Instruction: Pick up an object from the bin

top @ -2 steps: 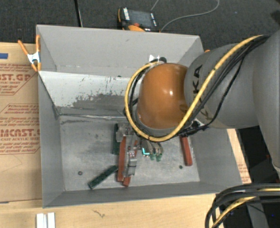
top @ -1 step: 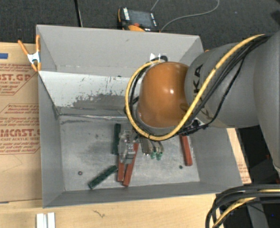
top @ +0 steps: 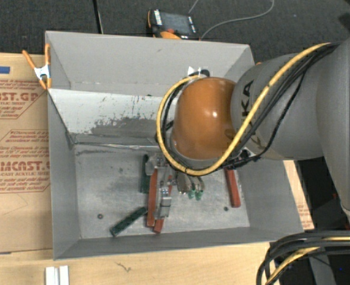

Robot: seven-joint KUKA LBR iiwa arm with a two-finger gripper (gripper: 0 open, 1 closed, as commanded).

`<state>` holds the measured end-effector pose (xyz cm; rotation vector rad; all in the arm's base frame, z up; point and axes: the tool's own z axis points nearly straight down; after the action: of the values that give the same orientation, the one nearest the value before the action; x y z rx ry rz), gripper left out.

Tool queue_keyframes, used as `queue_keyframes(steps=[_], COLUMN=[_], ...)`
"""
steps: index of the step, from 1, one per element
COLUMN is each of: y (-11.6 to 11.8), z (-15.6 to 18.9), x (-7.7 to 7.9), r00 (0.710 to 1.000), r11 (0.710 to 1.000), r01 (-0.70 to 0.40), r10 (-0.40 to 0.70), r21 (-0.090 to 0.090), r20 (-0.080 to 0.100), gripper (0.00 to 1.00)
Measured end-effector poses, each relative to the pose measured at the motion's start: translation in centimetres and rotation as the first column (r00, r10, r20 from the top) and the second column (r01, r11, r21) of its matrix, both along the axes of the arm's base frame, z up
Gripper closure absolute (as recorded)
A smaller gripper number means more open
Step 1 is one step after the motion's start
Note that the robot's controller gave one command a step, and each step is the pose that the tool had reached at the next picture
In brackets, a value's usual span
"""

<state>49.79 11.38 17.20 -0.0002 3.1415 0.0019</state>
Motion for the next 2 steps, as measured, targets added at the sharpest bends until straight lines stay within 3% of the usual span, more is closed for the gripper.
queue_keyframes(steps=[1, 2], y=[3.47, 3.41], z=[-10.34, -10.21], x=[-1.32, -1.44], r00=[0.988, 0.988], r11=[0.988, 0.988], r01=[-0.157, -0.156], r10=[0.157, 0.156], r21=[0.0, 0.0], r20=[0.007, 0.001], gripper=[0.0, 1.0])
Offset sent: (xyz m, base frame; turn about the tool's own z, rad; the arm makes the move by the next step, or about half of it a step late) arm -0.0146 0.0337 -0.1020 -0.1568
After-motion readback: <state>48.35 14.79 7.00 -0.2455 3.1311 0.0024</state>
